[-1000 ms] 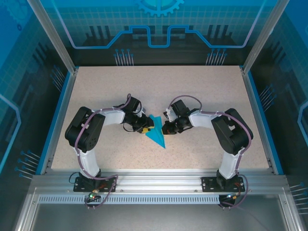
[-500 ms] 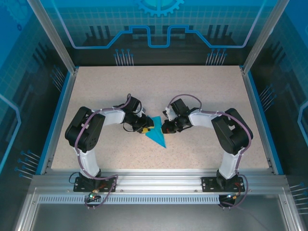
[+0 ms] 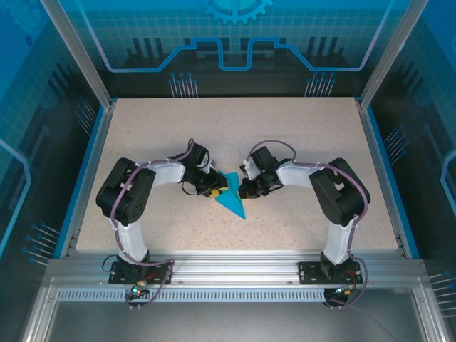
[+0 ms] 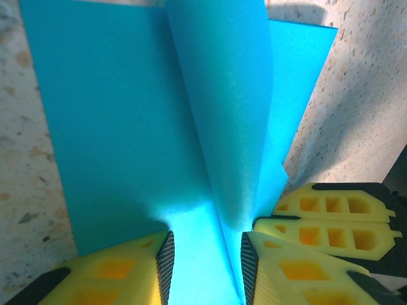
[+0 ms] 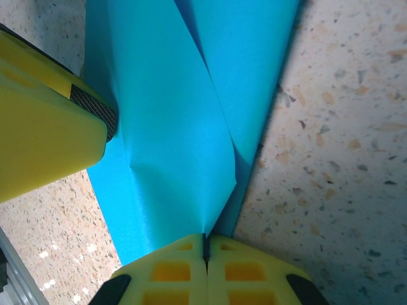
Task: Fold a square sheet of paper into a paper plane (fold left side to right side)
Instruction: Fourth fold the wing at the center of the table.
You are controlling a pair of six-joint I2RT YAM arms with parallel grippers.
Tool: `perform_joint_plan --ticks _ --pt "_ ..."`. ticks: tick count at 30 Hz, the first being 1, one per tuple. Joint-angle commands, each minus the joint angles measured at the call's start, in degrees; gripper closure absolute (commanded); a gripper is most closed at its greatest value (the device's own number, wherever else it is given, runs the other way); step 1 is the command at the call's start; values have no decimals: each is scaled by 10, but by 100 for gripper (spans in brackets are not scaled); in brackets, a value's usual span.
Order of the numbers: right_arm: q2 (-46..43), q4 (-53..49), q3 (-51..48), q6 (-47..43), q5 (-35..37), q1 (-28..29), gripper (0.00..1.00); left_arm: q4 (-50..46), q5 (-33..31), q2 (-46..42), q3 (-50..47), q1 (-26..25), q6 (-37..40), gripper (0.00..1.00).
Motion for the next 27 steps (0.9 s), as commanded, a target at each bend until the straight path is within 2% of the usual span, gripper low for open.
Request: perform_joint_plan --ticks 1,7,10,15,21,27 --pt "27 -40 5 -11 25 11 100 -33 -12 -15 13 -3 20 63" --pt "31 -62 8 -13 44 13 100 -88 -45 -73 46 -3 54 59" --pt "32 -65 10 -12 49 13 100 -91 -34 -80 59 -3 57 60" --pt "33 -71 14 -14 56 14 100 -72 12 -36 82 -15 52 71" --pt "34 -75 15 -15 59 15 100 -58 12 17 110 -21 43 88" --pt "37 -77 16 -14 58 16 100 -50 18 50 120 -21 41 94"
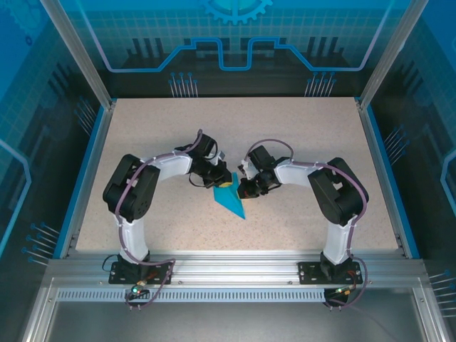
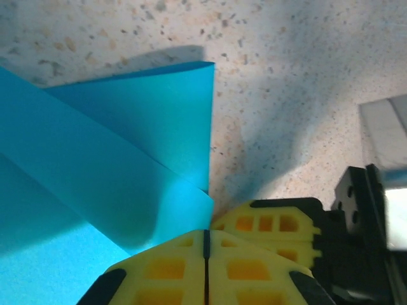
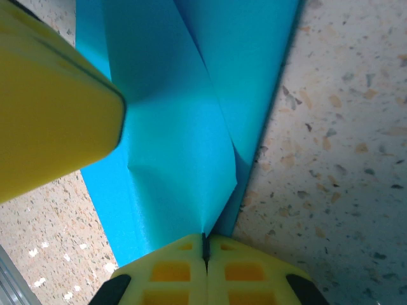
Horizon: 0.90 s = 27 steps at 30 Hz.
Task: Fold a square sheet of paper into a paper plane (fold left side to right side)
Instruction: Fourth fold the wing at the center of the table.
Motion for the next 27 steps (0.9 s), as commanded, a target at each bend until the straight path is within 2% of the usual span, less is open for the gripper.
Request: perform_joint_plan --ticks 1,17,24,27 --pt "31 -47 -3 -8 39 8 100 7 18 15 16 -1 2 93" --pt "28 -63 -1 -17 52 9 100 -1 -27 35 -27 0 16 94" --pt "18 -52 -1 -15 42 8 100 18 -33 38 -53 -1 15 100" --pt "6 -48 11 -16 26 4 96 22 -33 39 -59 -1 16 100"
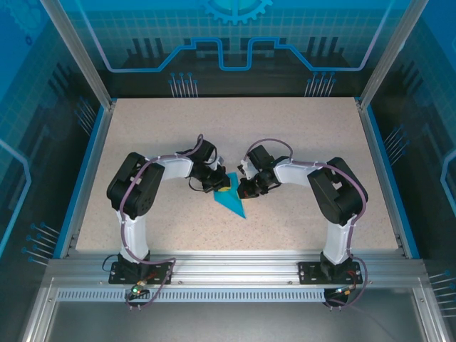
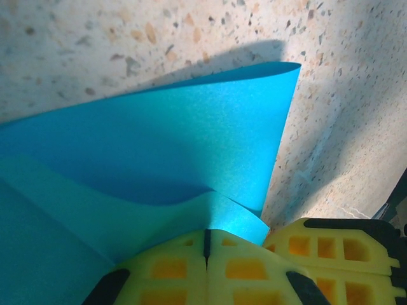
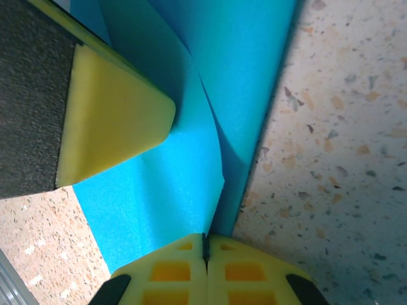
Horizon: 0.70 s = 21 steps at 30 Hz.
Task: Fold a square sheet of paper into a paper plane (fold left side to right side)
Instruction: Fourth fold the wing at the center of the table.
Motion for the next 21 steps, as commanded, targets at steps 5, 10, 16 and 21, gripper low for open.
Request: perform_joint_plan --ticks 5,10,16,21 --pt "-42 -35 19 -6 14 -7 81 -16 -28 17 -31 -3 15 100" --pt "-93 -52 10 -6 0 -10 73 -14 -28 14 -33 -3 16 100" --pt "-127 -9 -43 24 -118 -2 80 -16 -29 13 -34 -3 17 100" --pt "-107 -2 -57 36 -167 19 83 -16 -30 10 -34 -2 17 100"
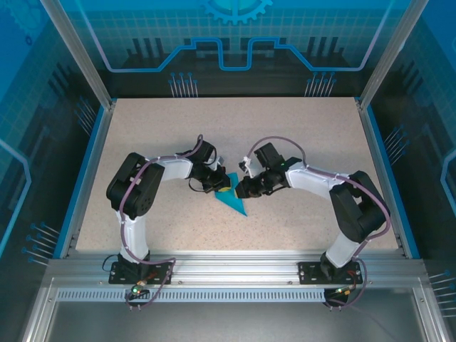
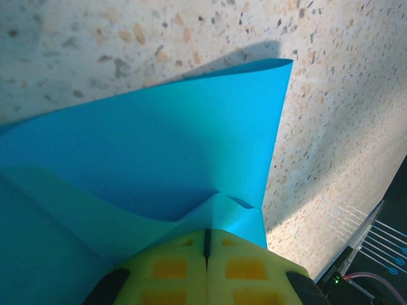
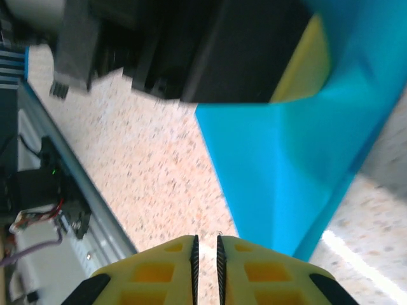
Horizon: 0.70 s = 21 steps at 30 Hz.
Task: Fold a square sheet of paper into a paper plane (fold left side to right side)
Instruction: Fourth fold the wing at the center of the table.
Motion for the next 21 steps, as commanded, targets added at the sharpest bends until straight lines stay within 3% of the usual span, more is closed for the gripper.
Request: perform_joint_plan --ticks 1,21 --pt "20 -4 -7 9 -56 17 83 -36 -35 13 -24 -3 14 100" --pt "86 -37 -24 -15 -19 22 83 -43 -39 14 -21 -2 17 100"
